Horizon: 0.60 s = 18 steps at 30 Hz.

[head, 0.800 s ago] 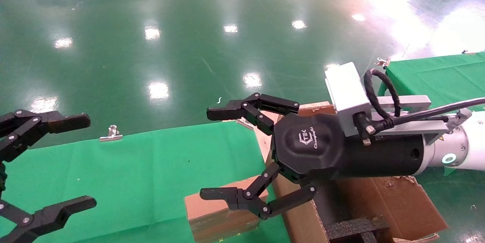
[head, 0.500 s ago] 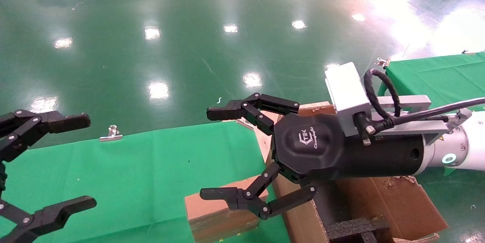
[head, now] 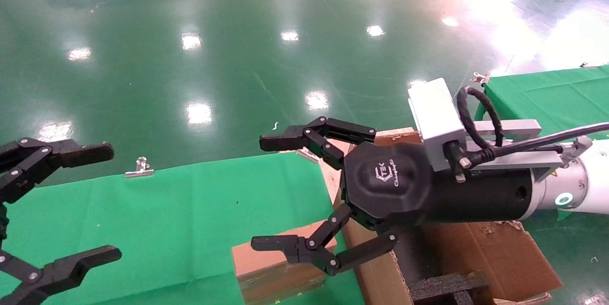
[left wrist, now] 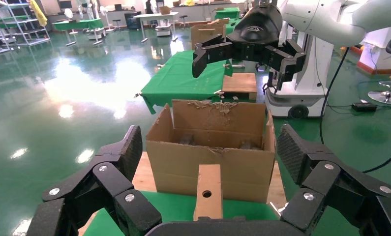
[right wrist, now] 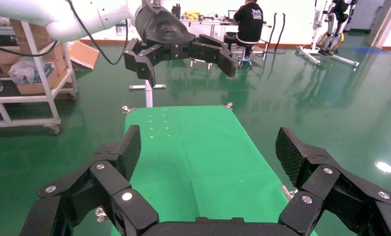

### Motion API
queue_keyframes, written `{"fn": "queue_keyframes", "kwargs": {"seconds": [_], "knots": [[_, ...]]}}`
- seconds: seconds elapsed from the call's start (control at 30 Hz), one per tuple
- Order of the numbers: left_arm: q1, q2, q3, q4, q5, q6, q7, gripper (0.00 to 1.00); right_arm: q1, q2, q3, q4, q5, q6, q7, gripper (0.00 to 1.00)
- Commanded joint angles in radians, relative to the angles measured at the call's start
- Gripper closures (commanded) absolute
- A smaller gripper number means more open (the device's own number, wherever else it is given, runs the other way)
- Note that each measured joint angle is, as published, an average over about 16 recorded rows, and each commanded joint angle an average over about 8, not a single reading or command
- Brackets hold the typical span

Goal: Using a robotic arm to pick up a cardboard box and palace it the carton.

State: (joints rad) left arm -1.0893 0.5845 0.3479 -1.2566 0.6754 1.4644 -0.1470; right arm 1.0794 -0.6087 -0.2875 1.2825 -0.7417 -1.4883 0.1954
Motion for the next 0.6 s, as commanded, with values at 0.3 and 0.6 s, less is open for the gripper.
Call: {"fn": "queue_keyframes", "kwargs": {"seconds": [0.3,0.6], "knots": [[0.000,0.000,0.000,0.000,0.000,0.000,0.000,1.00,0.041,-0.002,-0.053,-0.007,-0.117,0.008,0.026,0.00],[0.000,0.000,0.000,0.000,0.000,0.000,0.000,1.00,0.143,-0.079,-0.183,-0.075,-0.375,-0.015,0.030,0.00]]}}
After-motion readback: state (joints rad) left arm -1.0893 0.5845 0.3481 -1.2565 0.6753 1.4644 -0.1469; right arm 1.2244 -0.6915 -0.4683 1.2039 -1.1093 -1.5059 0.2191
